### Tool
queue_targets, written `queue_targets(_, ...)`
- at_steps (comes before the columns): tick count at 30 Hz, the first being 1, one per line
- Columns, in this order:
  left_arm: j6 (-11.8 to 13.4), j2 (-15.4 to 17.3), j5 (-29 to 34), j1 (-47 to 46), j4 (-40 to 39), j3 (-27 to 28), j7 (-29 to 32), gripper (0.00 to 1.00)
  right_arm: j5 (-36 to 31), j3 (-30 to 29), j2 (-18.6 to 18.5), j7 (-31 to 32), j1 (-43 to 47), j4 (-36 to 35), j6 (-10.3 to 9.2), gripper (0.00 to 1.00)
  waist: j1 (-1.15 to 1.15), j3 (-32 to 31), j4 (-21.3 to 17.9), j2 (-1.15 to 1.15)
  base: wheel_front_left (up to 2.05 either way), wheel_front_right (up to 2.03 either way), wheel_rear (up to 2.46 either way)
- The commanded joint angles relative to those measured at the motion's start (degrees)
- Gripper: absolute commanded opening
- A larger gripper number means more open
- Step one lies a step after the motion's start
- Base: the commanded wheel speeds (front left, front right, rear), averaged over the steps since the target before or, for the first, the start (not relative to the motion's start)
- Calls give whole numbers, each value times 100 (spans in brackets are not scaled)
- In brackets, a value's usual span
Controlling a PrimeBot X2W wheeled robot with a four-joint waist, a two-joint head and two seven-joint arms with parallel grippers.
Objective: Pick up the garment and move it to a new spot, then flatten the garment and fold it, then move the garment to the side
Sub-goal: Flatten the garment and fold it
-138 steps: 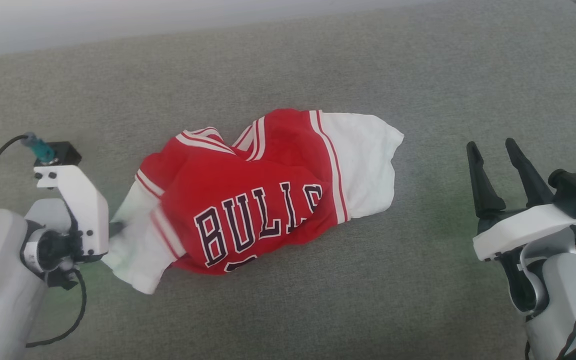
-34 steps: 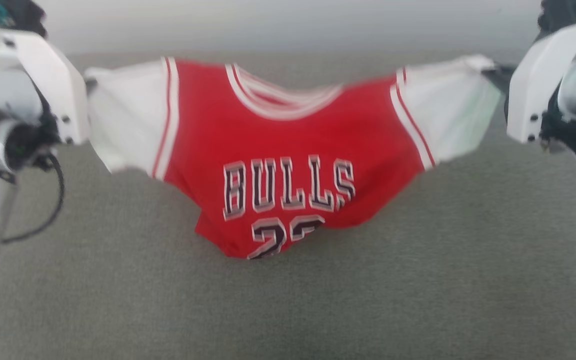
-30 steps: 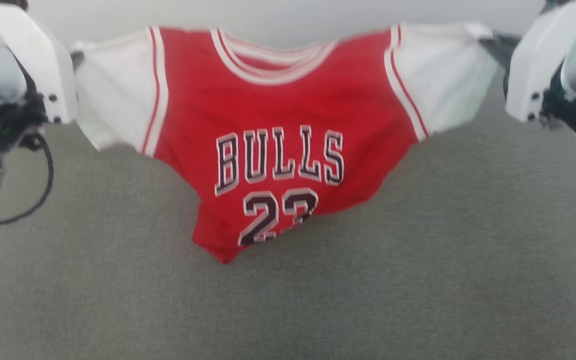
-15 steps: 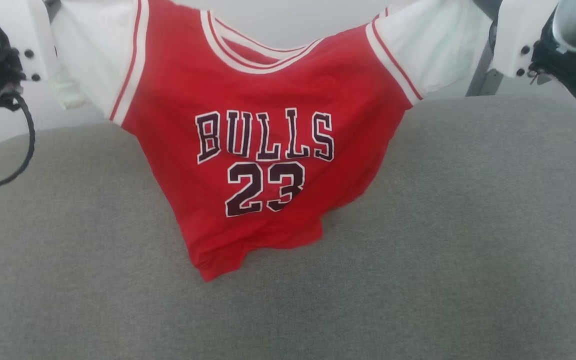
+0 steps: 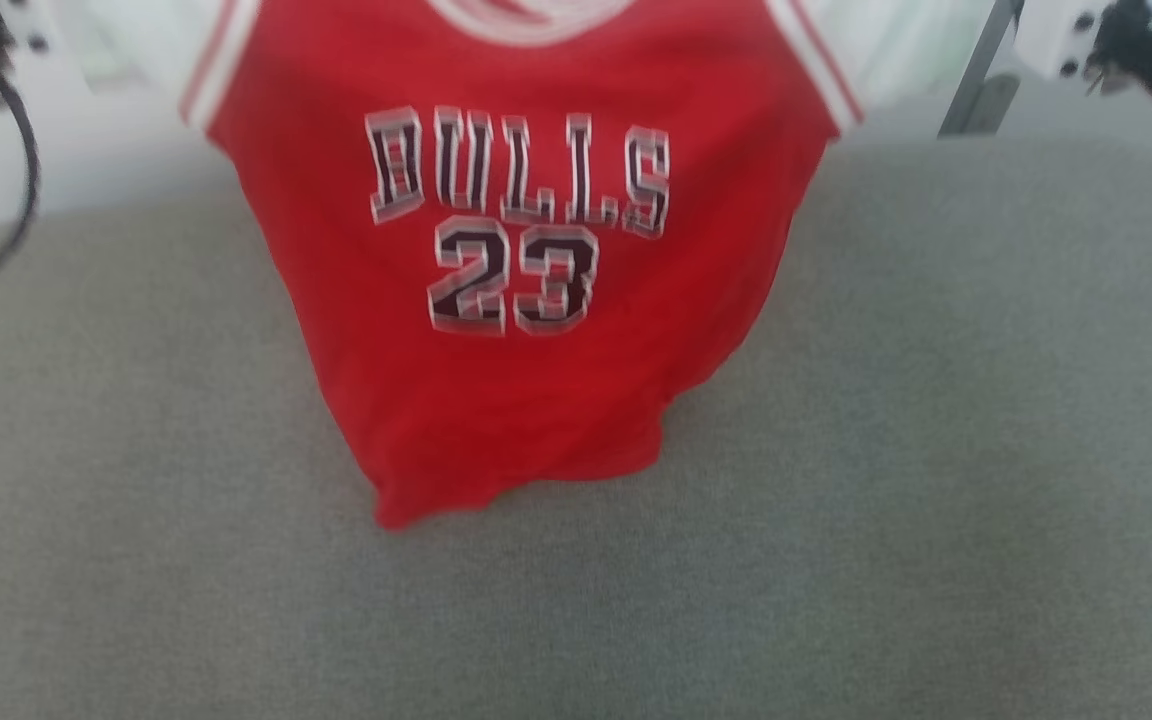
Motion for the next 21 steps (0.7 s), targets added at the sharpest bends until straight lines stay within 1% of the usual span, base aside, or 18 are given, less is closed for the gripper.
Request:
queue_targets(1,-66,-32,169,-197,88,13,-246,0,-107,51,25,-162,-139,97,0,0,0,290,-3,0,0,0,0)
queue_targets(2,-59,-79,154,-301,208,42,-389,0,-150,92,35,-278,-246,191,0,0,0,405,-1,0,0,0,0)
queue_targets(4,-133,-113,314,-593,388,34,-774,0,-257,126,60,-525,-486,420,-1,0,0,655,4,0,0,0,0)
queue_targets(5,-180,-191,439,-901,624,41,-1110,0,-406,188,72,-881,-802,623,-1,0,0,914,16,0,0,0,0)
queue_targets(8,-264,-278,657,-1400,983,-20,-1683,0,-734,174,93,-1636,-1293,1042,-1,0,0,1264,49,0,0,0,0)
queue_targets(13,-302,-434,1030,-2223,1500,-57,-2887,0,-1554,92,154,-3183,-2118,1742,-1,0,0,1715,122,0,0,0,0)
queue_targets(16,-274,-549,1243,-2614,1743,-85,-3786,0,-2120,49,133,-4028,-2543,2162,-1,0,0,1891,187,0,0,0,0)
queue_targets(18,-317,-618,1370,-2778,1866,-108,-4359,0,-2481,-7,152,-4324,-2719,2397,-1,0,0,1963,245,0,0,0,0)
queue_targets(19,-317,-618,1370,-2778,1866,-108,-4359,0,-2481,-7,152,-4324,-2719,2397,-1,0,0,1963,245,0,0,0,0)
queue_targets(21,-402,-690,1387,-2769,2021,-92,-4579,0,-2726,-51,212,-4460,-2779,2525,-1,0,0,1992,297,0,0,0,0)
